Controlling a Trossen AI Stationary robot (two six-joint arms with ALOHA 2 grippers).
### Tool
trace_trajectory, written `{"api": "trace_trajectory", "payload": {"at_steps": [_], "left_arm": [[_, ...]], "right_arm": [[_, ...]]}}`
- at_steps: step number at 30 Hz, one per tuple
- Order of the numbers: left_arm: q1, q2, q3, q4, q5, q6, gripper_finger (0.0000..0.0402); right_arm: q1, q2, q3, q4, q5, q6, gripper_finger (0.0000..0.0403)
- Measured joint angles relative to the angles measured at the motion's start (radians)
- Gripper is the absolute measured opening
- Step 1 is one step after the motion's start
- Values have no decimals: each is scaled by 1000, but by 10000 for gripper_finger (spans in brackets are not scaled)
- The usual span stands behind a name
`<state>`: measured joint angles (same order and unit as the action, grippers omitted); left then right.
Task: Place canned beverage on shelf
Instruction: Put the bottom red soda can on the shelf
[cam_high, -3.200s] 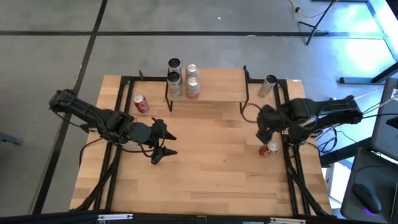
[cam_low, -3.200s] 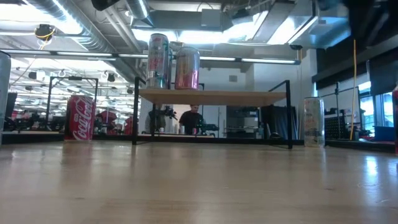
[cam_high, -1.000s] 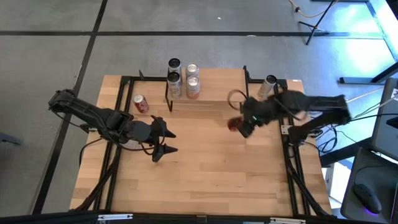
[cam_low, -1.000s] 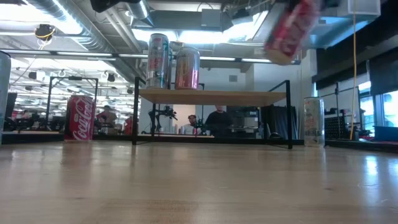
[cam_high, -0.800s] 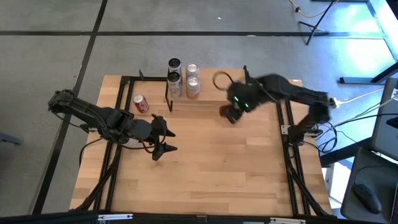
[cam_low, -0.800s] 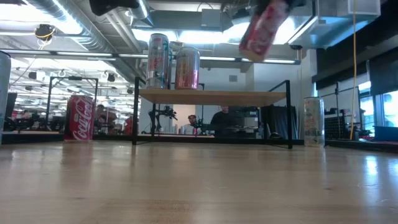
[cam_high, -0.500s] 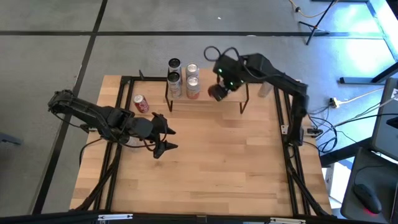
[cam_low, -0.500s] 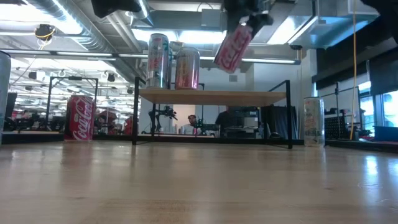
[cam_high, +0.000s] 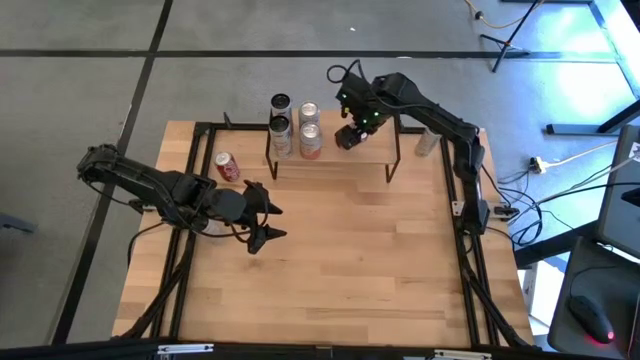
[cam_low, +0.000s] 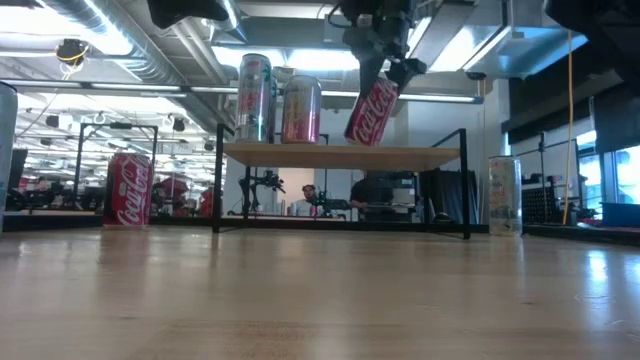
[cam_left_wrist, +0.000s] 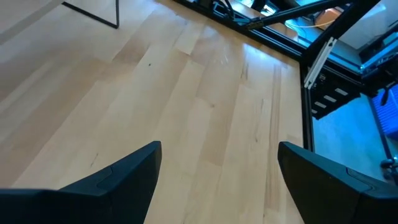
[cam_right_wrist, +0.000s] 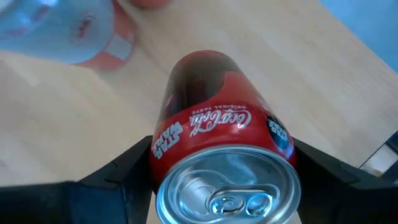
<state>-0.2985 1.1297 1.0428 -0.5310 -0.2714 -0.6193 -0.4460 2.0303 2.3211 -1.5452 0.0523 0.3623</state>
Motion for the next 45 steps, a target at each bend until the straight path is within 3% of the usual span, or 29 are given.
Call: {"api": "trace_trajectory", "payload": {"at_steps": [8,14,17,28,35,40,45], "left_arm": [[0,0,0,0,-1,4,318],[0,0,0,0,-1,4,318],[0,0,0,0,-1,5,318],[0,0,0,0,8,31,318],[0,0,0,-1,11,53,318],[0,0,0,-1,11,53,318],[0,0,0,-1,11,54,318]], "right_arm": [[-7,16,0,50,8,-28,275],[-7,17,0,107,27,-29,363],[-7,17,0,121,28,-31,381],[-6,19,20,199,61,-79,388],[9,-89,26,105,70,-93,389],[68,-164,25,-29,168,-107,389],[130,-221,-132,29,251,-110,389]]}}
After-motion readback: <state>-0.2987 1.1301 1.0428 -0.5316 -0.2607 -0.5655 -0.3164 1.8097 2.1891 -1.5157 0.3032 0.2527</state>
